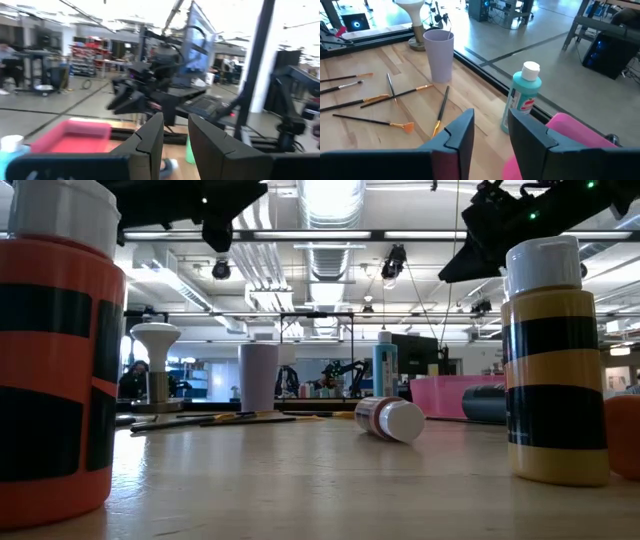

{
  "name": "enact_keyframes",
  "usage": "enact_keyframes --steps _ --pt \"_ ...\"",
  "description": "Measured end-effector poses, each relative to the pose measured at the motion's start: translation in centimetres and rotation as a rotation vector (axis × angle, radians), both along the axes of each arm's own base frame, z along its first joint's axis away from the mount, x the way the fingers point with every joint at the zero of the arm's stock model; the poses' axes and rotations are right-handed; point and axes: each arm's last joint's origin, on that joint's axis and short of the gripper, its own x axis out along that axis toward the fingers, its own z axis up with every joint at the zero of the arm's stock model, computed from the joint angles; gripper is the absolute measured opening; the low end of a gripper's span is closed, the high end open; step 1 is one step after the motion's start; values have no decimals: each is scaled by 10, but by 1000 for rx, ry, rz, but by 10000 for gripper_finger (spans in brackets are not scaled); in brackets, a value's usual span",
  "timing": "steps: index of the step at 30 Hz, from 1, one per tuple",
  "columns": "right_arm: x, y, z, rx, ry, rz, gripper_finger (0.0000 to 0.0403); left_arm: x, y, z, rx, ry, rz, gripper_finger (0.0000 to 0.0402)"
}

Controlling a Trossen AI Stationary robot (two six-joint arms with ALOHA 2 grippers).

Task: Pick & Place Paint Supplies
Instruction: Put the gold black paint brush into the purple cup

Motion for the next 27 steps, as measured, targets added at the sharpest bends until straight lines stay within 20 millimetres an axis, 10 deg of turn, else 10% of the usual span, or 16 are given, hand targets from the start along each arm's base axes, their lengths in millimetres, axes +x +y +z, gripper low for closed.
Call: enact_keyframes --steps 27 --pt "28 -4 -20 -12 44 -46 56 9 -5 -15 -9 99 -27 97"
